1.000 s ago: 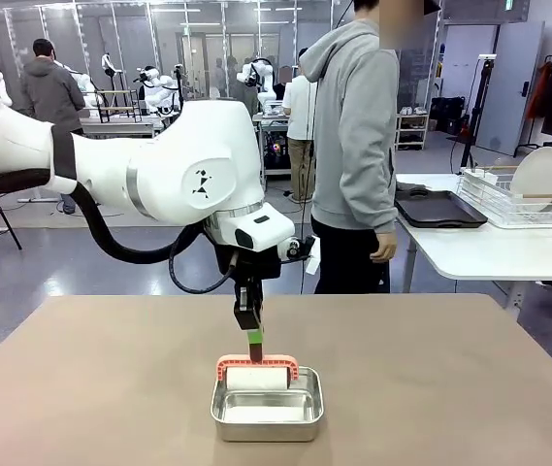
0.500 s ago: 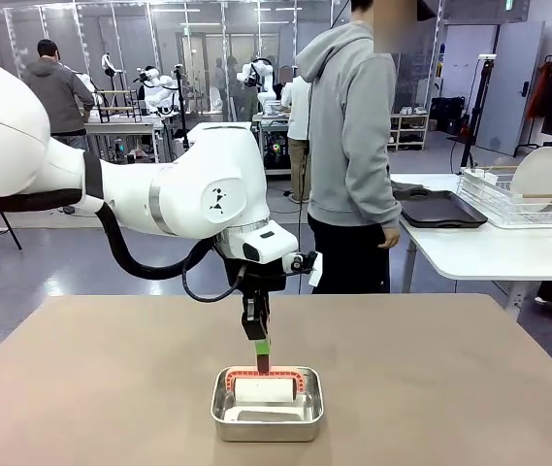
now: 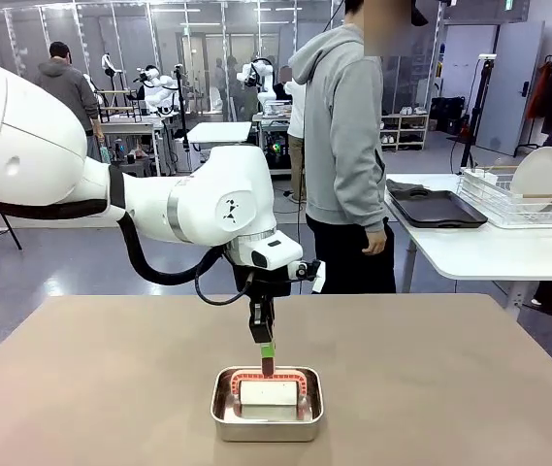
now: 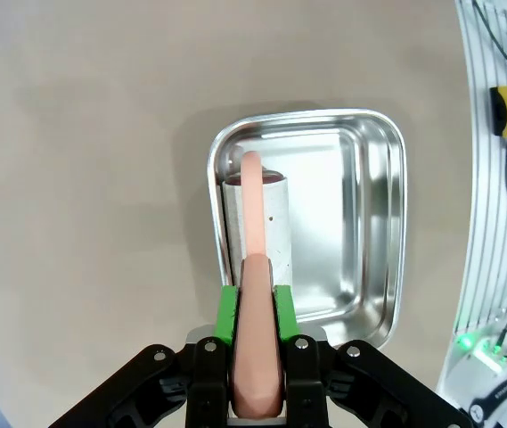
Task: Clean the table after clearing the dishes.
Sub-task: Place the Lint Roller back on top of the Airtight Container.
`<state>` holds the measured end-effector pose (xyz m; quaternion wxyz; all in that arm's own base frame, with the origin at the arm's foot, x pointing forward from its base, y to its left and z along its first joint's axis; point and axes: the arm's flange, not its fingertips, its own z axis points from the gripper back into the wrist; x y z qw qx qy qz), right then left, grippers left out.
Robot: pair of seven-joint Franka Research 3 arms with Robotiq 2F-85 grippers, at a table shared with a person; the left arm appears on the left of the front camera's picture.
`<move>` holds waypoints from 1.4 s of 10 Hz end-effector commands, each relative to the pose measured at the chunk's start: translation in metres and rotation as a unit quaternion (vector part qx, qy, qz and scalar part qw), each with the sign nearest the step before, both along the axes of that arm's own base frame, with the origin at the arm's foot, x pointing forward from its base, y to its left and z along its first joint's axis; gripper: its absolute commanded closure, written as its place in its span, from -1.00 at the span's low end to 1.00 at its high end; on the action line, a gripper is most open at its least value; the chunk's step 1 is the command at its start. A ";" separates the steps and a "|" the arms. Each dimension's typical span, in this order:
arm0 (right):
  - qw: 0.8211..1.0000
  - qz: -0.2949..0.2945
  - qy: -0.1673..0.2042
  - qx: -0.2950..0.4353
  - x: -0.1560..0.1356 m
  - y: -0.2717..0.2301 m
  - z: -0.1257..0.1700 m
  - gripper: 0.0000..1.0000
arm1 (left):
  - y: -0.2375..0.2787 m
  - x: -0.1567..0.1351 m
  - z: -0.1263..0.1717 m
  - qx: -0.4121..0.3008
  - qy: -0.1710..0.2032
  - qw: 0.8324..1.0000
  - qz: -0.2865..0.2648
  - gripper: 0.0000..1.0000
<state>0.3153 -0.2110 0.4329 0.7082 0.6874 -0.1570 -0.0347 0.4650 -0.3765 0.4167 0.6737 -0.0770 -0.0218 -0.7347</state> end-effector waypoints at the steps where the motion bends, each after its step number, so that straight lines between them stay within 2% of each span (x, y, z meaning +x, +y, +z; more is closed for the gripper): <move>1: 1.000 0.000 0.002 0.000 -0.002 0.000 0.004 -1.00 | -0.001 0.018 -0.008 0.019 0.008 1.000 -0.008 0.59; 2: 1.000 0.000 0.002 0.000 -0.002 0.000 0.004 -1.00 | -0.002 0.024 -0.011 0.017 0.022 1.000 -0.009 0.59; 5: 1.000 0.000 0.002 0.000 -0.002 0.000 0.004 -1.00 | -0.003 0.036 -0.017 0.027 0.029 0.999 -0.010 0.59; 8: 1.000 0.000 0.002 0.000 -0.002 0.000 0.004 -1.00 | -0.001 0.035 -0.015 0.015 0.031 0.999 -0.010 0.59; 9: 1.000 0.000 0.002 0.000 -0.002 0.000 0.004 -1.00 | 0.000 0.034 -0.008 0.011 0.030 0.999 -0.011 0.30; 10: 1.000 0.000 0.002 0.000 -0.002 0.000 0.004 -1.00 | -0.002 0.033 0.000 0.008 0.025 1.000 -0.012 0.30; 11: 1.000 0.000 0.002 0.000 -0.002 0.000 0.004 -1.00 | -0.002 0.032 0.005 0.012 0.025 1.000 -0.012 0.01; 12: 1.000 0.000 0.002 0.000 -0.002 0.000 0.004 -1.00 | -0.002 0.031 0.012 0.010 0.021 1.000 -0.011 0.24; 13: 1.000 0.000 0.002 0.000 -0.002 0.000 0.004 -1.00 | 0.000 0.030 0.020 0.008 0.019 1.000 -0.011 -0.28; 14: 1.000 0.000 0.002 0.000 -0.002 0.000 0.004 -1.00 | 0.002 0.029 0.026 0.007 0.021 1.000 -0.012 -0.04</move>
